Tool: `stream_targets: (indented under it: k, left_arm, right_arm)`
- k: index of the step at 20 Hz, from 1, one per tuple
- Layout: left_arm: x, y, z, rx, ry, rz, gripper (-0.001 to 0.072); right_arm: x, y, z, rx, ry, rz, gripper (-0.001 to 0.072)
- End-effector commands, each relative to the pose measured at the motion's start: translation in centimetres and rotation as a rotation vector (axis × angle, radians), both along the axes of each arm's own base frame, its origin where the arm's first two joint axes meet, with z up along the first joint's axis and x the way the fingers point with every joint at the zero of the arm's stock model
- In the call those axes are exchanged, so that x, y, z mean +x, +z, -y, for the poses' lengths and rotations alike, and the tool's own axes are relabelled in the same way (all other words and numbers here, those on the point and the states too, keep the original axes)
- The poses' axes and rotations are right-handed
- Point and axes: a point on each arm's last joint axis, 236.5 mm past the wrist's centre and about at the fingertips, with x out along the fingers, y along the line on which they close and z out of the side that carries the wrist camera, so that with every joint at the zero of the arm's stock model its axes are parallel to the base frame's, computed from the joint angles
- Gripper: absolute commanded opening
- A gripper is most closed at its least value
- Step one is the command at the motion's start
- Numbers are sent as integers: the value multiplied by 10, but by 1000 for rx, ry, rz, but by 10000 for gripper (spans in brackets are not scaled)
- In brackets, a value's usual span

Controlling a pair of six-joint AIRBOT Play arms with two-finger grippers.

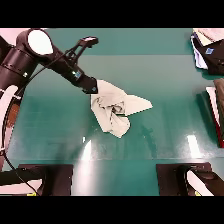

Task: Fold the shirts.

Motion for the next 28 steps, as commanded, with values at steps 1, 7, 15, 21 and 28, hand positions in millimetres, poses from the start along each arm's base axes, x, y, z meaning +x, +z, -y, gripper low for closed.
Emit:
stream_targets:
  k: [1, 7, 15, 21, 28]
  left_arm:
    - [-9, -26, -25, 30, 116, -96, 507]
    - [-85, -124, 8, -170, 311, -249, 507]
    - [-82, -172, 41, -282, 461, -177, 506]
    - [-72, -173, 55, -330, 513, -225, 29]
    - [-50, -87, -30, -30, 251, 21, 24]
  right_arm:
    - [-1, -1, 0, -1, 2, -7, 18]
    - [-1, -1, 0, -2, 2, -6, 18]
    - [-2, -2, -1, -1, 6, -10, 18]
    - [-2, -3, -2, -1, 8, -14, 18]
    - [-16, -86, -21, -35, 179, -355, 130]
